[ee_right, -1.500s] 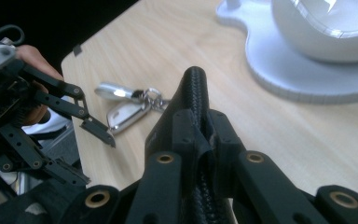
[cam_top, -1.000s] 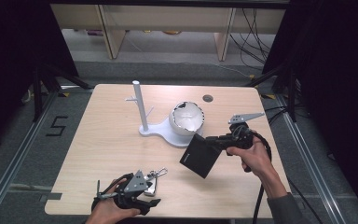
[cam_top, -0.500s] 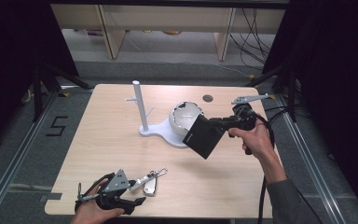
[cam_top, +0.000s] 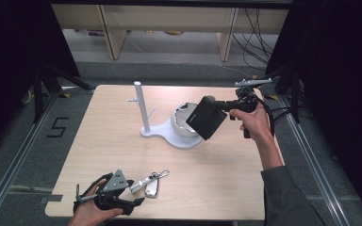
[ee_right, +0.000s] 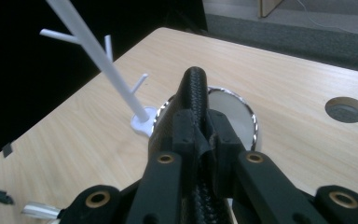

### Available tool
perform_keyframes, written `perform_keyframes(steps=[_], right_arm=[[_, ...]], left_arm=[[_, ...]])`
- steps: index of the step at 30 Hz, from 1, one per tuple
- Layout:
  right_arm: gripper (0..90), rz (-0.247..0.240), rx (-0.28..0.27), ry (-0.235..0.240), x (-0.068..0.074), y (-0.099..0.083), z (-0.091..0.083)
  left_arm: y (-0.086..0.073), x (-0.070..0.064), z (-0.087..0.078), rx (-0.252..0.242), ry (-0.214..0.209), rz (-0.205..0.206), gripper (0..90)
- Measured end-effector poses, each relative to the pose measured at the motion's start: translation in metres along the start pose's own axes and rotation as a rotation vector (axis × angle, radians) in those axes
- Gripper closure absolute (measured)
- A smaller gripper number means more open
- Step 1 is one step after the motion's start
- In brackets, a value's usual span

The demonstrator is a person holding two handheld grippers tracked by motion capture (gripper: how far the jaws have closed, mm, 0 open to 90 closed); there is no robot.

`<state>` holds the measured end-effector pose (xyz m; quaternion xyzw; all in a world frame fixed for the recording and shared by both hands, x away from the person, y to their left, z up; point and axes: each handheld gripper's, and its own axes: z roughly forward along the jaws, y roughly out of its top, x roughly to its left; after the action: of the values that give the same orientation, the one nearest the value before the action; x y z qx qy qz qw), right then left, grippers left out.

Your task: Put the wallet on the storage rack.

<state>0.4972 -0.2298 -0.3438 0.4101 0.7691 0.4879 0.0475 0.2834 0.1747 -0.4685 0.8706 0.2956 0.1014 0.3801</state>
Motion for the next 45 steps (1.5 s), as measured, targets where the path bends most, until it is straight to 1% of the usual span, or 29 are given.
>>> perform_keyframes(steps=[3,7,8,11,12,13,14,15,16,17,19,20,21,22,25,26,27,28,30,31,32,33,35,37,41,42,43,44,45], right_arm=[[83.8,0.021,0.002,-0.029,-0.006,0.008,0.008],[83.8,0.012,0.008,-0.055,-0.011,0.013,0.014],[83.8,0.044,0.020,-0.068,-0.011,0.014,0.019],[83.8,0.030,0.022,-0.069,-0.015,0.016,0.024],[83.8,0.076,0.029,-0.070,-0.013,0.016,0.025],[83.8,0.043,0.018,-0.085,-0.017,0.018,0.028],[83.8,0.071,0.018,-0.080,-0.017,0.018,0.031],[83.8,0.077,0.022,-0.089,-0.017,0.019,0.033],[83.8,0.086,0.024,-0.095,-0.019,0.020,0.035],[83.8,0.070,0.023,-0.093,-0.022,0.021,0.038],[83.8,0.119,0.036,-0.105,-0.020,0.021,0.041],[83.8,0.120,0.037,-0.116,-0.022,0.021,0.044],[83.8,0.099,0.031,-0.120,-0.026,0.022,0.046],[83.8,0.115,0.030,-0.112,-0.025,0.022,0.047],[83.8,0.127,0.030,-0.126,-0.027,0.024,0.051],[83.8,0.173,0.040,-0.125,-0.025,0.026,0.054],[83.8,0.173,0.040,-0.125,-0.025,0.026,0.054],[83.8,0.119,0.029,-0.131,-0.029,0.026,0.055],[83.9,0.155,0.033,-0.138,-0.029,0.027,0.059],[83.9,0.149,0.032,-0.144,-0.030,0.026,0.061],[83.8,0.174,0.037,-0.146,-0.029,0.026,0.063],[83.8,0.157,0.034,-0.154,-0.031,0.026,0.065],[83.8,0.151,0.034,-0.156,-0.031,0.025,0.067],[83.8,0.157,0.045,-0.162,-0.029,0.023,0.073],[83.7,0.152,0.042,-0.162,-0.029,0.020,0.078],[83.6,0.163,0.053,-0.165,-0.028,0.020,0.078],[83.6,0.163,0.053,-0.154,-0.028,0.018,0.079],[83.5,0.153,0.056,-0.159,-0.028,0.016,0.080],[83.0,0.162,0.069,-0.155,-0.030,0.011,0.085]], left_arm=[[0.000,0.000,0.000,-0.005,-0.001,-0.005,29.0],[0.000,0.001,0.000,-0.006,-0.002,-0.005,28.9],[-0.001,0.001,0.001,-0.004,0.001,-0.007,28.9],[-0.001,0.000,0.001,0.005,-0.002,0.001,28.9],[-0.001,-0.001,0.002,-0.002,-0.008,-0.018,28.9],[-0.001,-0.001,0.002,-0.001,-0.011,-0.011,28.9],[-0.001,-0.001,0.002,-0.003,-0.006,-0.002,28.9],[-0.001,-0.002,0.002,-0.003,-0.007,-0.009,28.9],[-0.001,-0.002,0.001,0.001,-0.015,-0.002,28.9],[-0.001,-0.002,0.001,0.000,-0.012,-0.003,28.9],[-0.001,-0.002,0.001,-0.006,-0.009,-0.008,28.9],[-0.001,-0.001,0.001,-0.005,-0.007,-0.008,28.8],[-0.001,-0.002,0.001,-0.005,-0.017,-0.010,28.8],[-0.002,-0.001,0.002,-0.005,-0.012,-0.012,28.8],[-0.002,-0.002,0.004,-0.008,-0.022,-0.022,28.7],[-0.003,-0.002,0.004,-0.005,-0.024,-0.020,28.7],[-0.003,-0.002,0.005,-0.001,-0.021,-0.018,28.7],[-0.003,-0.002,0.005,0.005,-0.020,-0.014,28.7],[-0.003,-0.002,0.005,0.007,-0.021,-0.014,28.7],[-0.003,-0.002,0.005,0.007,-0.022,-0.013,28.7],[-0.004,-0.002,0.005,0.006,-0.023,-0.014,28.7],[-0.004,-0.003,0.006,0.007,-0.027,-0.029,28.7],[-0.005,-0.003,0.006,0.003,-0.032,-0.026,28.7],[-0.006,-0.001,0.007,0.016,-0.028,-0.015,28.6],[-0.006,-0.002,0.007,0.005,-0.033,-0.030,28.6],[-0.006,-0.002,0.007,0.007,-0.028,-0.025,28.6],[-0.006,-0.002,0.007,0.006,-0.026,-0.028,28.6],[-0.006,-0.002,0.007,0.005,-0.026,-0.026,28.6],[-0.006,-0.002,0.007,0.005,-0.026,-0.026,28.5]])
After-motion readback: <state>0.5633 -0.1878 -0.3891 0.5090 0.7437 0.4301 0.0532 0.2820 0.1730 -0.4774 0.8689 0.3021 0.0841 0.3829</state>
